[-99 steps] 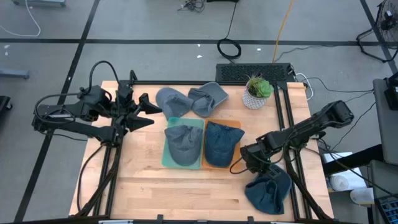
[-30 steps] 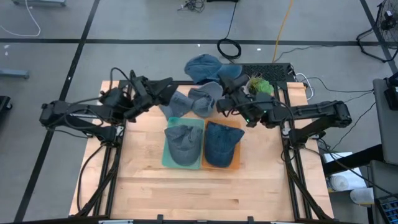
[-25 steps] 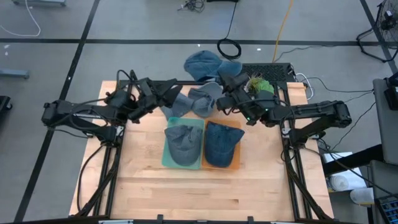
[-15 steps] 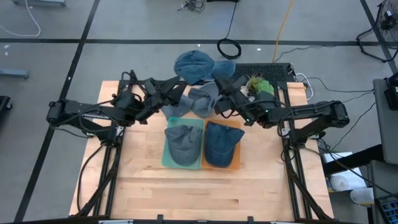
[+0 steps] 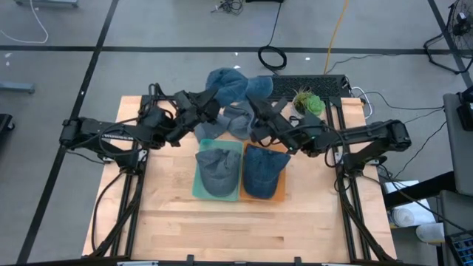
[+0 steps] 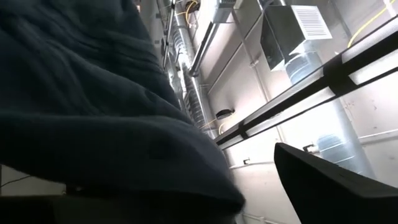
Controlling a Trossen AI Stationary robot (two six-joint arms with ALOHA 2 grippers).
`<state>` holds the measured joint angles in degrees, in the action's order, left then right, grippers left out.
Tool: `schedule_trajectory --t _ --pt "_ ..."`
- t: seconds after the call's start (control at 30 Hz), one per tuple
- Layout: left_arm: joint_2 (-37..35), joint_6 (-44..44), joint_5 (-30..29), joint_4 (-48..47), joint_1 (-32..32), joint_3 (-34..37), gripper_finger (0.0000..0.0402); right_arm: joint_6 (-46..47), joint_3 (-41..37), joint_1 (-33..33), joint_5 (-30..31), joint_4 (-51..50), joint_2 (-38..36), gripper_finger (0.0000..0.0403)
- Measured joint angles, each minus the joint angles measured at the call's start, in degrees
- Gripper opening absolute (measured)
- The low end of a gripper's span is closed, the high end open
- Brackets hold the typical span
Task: Pick & Place hat
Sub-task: Put the blue cap into the orange bin
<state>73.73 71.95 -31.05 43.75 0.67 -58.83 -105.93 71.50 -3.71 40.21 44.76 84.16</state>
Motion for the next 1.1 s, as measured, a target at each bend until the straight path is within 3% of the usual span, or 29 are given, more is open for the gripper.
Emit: schedule_trajectory --t 0.1,0.37,0.43,0.57,0.77,0.93,1.1 --pt "0.0 0.7 0.0 0.0 0.0 0.0 0.0249 0.1 0.0 -0.2 0.0 -0.2 0.0 0.0" --pt "-0.3 0.3 3.2 0.1 0.0 0.0 0.0048 0.2 0.0 -0.1 0.1 -1.7 0.0 0.0" --pt "-0.3 -2.2 4.4 0.9 0.0 0.0 0.0014 1.1 0.0 -0.2 0.0 -1.8 0.0 0.0001" --pt "-0.7 -4.5 9.7 3.5 1.1 0.0 0.0005 6.4 0.0 -0.2 -0.4 -1.8 0.0 0.0017" --pt "-4.5 -3.6 20.3 1.1 4.6 0.0 0.0004 23.5 0.0 -3.5 0.1 -1.7 -2.2 0.0058" --pt "-9.5 1.5 34.0 -11.5 9.1 0.0 0.0003 43.5 0.0 -10.8 0.2 -1.9 -5.4 0.0105" --pt "-12.3 8.4 52.9 -23.8 12.8 0.0 0.0002 70.0 0.0 -15.6 0.0 -6.4 -9.4 0.0141"
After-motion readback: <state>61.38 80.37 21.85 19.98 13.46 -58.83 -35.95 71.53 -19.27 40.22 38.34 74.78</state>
